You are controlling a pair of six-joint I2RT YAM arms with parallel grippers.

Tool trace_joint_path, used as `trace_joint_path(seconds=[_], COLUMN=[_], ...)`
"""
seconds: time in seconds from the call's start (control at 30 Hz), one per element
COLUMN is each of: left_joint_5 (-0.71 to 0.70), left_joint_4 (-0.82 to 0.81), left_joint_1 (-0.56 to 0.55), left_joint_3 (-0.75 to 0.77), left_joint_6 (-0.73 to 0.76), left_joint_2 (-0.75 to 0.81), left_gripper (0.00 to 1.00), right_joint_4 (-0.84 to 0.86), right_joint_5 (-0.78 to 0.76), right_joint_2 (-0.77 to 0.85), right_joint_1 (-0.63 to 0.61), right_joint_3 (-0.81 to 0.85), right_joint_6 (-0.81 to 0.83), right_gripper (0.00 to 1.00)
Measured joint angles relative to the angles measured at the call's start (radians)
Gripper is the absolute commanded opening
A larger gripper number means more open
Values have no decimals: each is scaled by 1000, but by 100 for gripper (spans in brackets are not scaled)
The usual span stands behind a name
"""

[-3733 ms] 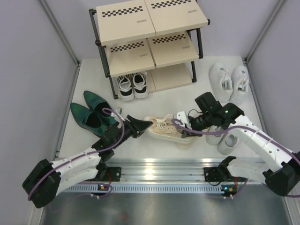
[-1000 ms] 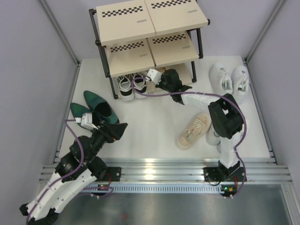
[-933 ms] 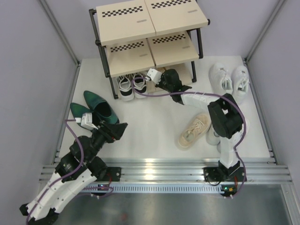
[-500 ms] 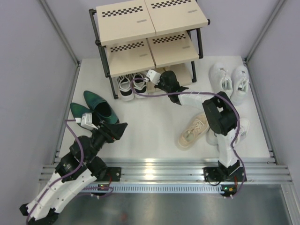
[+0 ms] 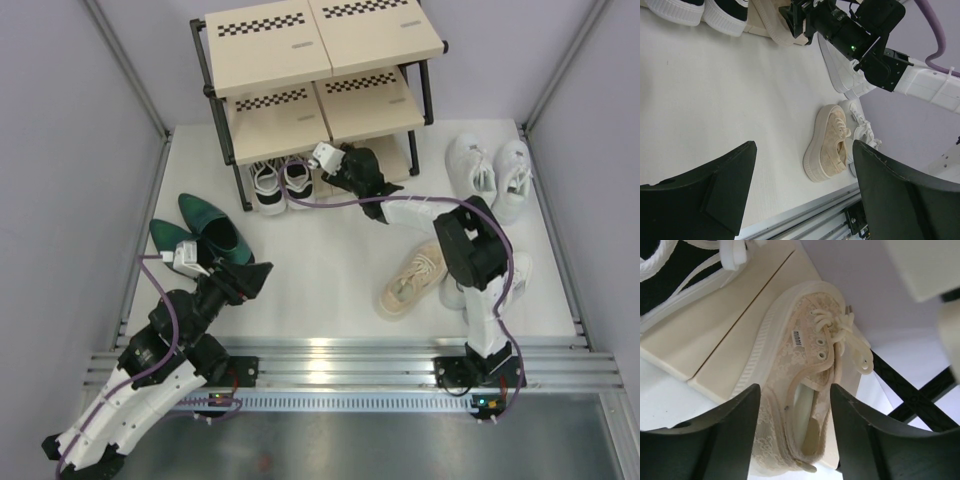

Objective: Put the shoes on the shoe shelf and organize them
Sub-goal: Place the shoe at the shoe shelf, then pick up the shoe at the center of the board.

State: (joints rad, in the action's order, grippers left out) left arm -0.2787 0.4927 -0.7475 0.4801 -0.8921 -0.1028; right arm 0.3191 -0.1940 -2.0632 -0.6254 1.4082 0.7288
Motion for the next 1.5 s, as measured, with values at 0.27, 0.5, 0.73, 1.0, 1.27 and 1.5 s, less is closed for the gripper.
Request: trace_joint_path(seconds=[0.27, 0.5, 0.73, 1.0, 1.27, 1.5], left_joint_5=[4, 6, 56, 97, 155, 189], left_joint_4=[0, 9, 11, 14, -43, -87], left_joint_1=[0, 0, 0, 0, 0, 0], left_joint_3=[0, 9, 15, 14, -55, -93], left_joint_6=[0, 0, 4, 19, 14, -14], left_joint_2=[0, -34, -143, -177, -179, -185], left_gripper=[83, 86, 88, 90, 89, 89], right_joint_4=[-61, -375, -845, -1193, -1330, -1311], right_joint_5=[18, 187, 566, 622, 615, 582], right_joint_2=[138, 411, 670, 911, 942, 819], right_joint_1=[0, 6, 109, 332, 376, 262], right_joint_3=[-48, -69, -68, -320, -411, -413], right_joint_6=[-32, -68, -132, -124, -109, -153], right_gripper=[84, 94, 95, 96, 94, 94])
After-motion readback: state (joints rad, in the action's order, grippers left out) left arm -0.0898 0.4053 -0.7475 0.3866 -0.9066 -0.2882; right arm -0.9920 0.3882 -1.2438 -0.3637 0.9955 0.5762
